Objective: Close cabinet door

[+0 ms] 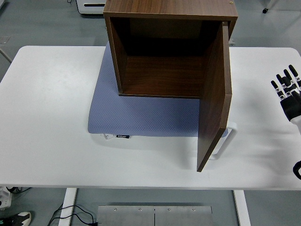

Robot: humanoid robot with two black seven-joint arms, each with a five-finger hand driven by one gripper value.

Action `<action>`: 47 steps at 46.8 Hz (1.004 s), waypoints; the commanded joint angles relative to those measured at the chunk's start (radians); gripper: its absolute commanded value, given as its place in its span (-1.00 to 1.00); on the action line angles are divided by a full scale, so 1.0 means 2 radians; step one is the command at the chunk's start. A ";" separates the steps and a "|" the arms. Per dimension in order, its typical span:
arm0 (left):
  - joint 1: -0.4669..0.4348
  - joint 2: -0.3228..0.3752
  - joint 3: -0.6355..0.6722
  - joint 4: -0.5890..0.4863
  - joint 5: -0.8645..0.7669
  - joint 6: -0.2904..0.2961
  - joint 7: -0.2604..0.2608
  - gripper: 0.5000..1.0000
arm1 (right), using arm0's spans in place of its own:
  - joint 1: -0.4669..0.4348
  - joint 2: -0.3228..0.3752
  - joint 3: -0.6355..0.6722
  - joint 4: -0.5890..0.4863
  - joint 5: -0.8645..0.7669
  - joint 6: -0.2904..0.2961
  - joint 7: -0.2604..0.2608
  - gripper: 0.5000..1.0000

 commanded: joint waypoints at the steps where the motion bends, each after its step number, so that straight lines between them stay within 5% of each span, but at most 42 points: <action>1: 0.000 0.000 0.000 0.000 0.000 0.000 -0.001 1.00 | -0.014 -0.008 -0.002 0.007 0.000 0.006 -0.001 1.00; 29: 0.000 0.000 0.000 0.000 0.000 0.000 0.000 1.00 | -0.163 -0.066 -0.003 0.174 -0.005 0.032 -0.002 1.00; 47: 0.000 0.000 0.000 0.000 0.000 0.000 -0.001 1.00 | -0.233 -0.071 -0.023 0.264 -0.028 0.088 -0.006 1.00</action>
